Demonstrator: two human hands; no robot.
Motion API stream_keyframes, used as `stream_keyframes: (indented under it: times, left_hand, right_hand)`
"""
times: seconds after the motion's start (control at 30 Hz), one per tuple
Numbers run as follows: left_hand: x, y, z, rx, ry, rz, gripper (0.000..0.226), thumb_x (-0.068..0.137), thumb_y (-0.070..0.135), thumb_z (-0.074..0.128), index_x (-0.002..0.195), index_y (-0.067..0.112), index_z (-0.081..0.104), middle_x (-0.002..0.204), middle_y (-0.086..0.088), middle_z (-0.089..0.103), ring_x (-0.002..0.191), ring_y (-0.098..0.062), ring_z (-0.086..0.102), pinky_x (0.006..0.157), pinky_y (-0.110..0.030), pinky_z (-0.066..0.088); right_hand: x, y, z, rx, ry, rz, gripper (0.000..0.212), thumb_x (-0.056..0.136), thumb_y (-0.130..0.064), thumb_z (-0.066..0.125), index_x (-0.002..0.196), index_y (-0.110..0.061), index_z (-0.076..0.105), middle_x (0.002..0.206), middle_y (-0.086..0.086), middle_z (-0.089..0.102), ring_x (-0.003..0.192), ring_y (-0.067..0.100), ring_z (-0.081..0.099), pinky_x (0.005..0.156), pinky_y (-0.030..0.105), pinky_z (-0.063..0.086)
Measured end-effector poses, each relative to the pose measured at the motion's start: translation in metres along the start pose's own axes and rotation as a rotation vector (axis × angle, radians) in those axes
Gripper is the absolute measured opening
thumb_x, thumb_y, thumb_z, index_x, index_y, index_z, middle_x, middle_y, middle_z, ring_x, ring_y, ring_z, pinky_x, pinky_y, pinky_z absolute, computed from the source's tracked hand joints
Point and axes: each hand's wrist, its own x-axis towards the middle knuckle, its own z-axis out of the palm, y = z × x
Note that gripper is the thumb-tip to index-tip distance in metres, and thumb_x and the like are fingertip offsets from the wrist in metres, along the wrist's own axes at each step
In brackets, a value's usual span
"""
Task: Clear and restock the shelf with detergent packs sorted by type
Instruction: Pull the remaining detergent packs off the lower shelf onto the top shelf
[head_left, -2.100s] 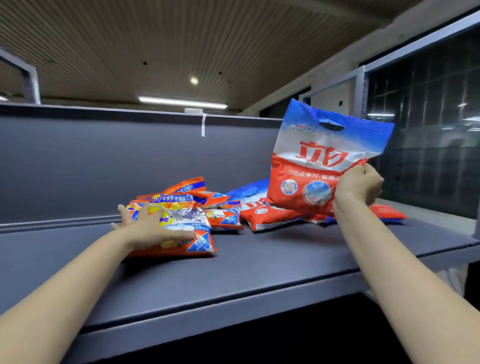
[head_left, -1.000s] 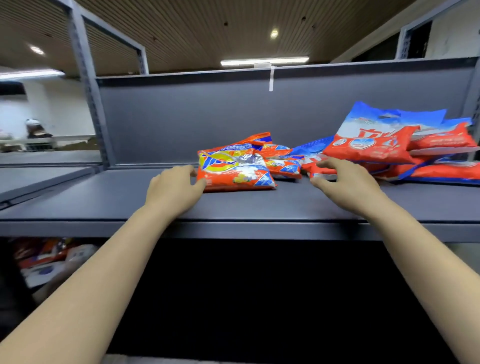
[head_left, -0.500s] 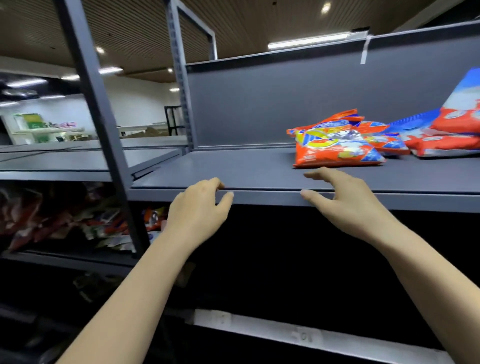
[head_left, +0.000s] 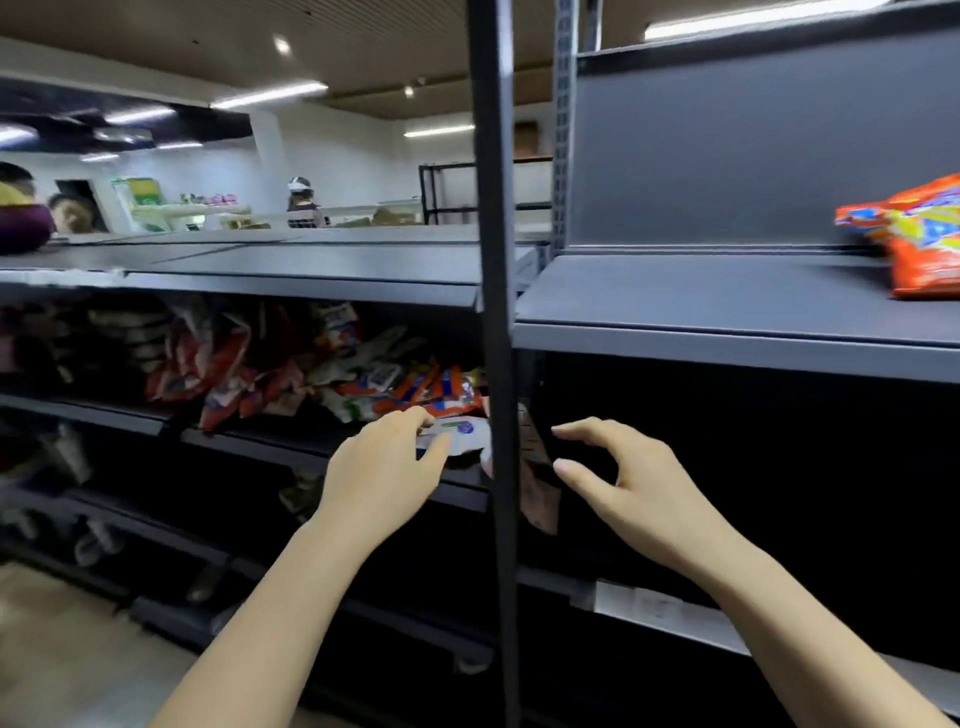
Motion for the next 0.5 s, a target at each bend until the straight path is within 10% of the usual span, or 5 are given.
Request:
stream_keyframes:
  times: [0.27,0.5]
  left_hand:
    - [0.017,-0.124,-0.020,0.057,-0.061,-0.217,0.035,0.097,0.047,0.040,0.121,0.026,0.053,0.087,0.009,0.060,0.070,-0.010,0.057,0.054,-0.025,0.040]
    - [0.048,-0.221,-0.020,0.083,-0.064,-0.326,0.035,0.097,0.047,0.040,0.122,0.026,0.053,0.096,0.008,0.062,0.077,-0.012,0.060,0.063,-0.027,0.047]
  right_hand:
    - [0.062,-0.042,0.105,0.007,-0.179,-0.019,0.035,0.092,-0.038,0.055,0.126,-0.028,0.056,0.122,-0.016,0.057,0.115,0.004,0.051,0.093,0.022,0.039]
    - [0.127,-0.065,0.190,0.068,-0.297,-0.023,0.036,0.094,-0.035,0.054,0.129,-0.026,0.053,0.129,-0.014,0.054,0.122,0.005,0.048,0.099,0.024,0.039]
